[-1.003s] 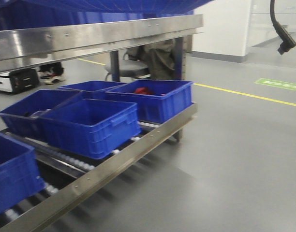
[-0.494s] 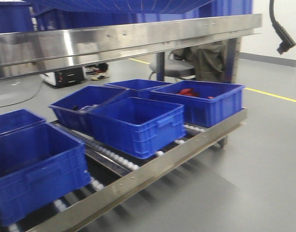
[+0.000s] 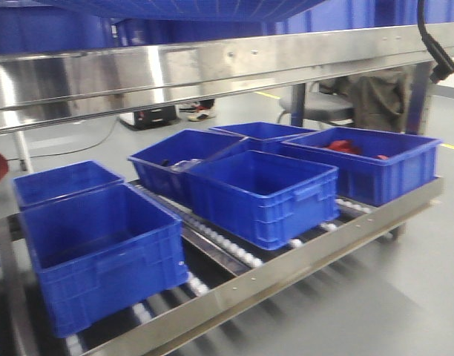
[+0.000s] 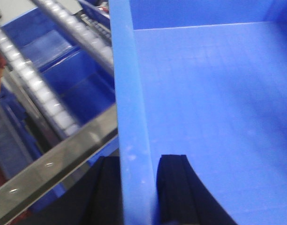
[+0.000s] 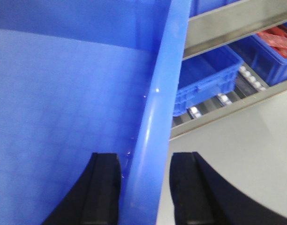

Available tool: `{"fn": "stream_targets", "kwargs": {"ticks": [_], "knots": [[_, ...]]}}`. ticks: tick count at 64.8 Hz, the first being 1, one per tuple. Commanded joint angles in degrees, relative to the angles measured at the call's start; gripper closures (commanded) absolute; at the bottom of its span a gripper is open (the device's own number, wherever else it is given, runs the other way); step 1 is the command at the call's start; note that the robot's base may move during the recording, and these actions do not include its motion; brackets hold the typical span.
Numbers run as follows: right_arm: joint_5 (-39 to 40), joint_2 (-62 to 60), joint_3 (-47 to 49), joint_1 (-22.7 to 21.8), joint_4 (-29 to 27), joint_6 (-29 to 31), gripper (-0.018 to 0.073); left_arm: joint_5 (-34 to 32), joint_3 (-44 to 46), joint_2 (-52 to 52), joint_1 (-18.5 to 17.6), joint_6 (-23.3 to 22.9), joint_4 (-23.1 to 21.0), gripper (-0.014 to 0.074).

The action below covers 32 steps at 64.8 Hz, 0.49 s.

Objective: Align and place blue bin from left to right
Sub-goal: 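Turn the base toward the second rack of blue bins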

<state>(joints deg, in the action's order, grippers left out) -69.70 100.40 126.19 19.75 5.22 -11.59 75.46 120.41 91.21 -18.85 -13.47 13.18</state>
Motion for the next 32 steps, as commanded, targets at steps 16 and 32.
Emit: {"fn": "stream_targets", "kwargs": {"ticks": [16,32], "knots": [[5.9,-0.5,0.7,0.3,0.5,-1.4,0.0638,-5.5,1.5,-1.6,-0.9,0.7,-3.4,0.0606],[5.9,-0.5,0.7,0.3,0.5,-1.4,0.0638,-5.5,1.5,-1.6,-0.9,0.7,-3.4,0.0606]]}}
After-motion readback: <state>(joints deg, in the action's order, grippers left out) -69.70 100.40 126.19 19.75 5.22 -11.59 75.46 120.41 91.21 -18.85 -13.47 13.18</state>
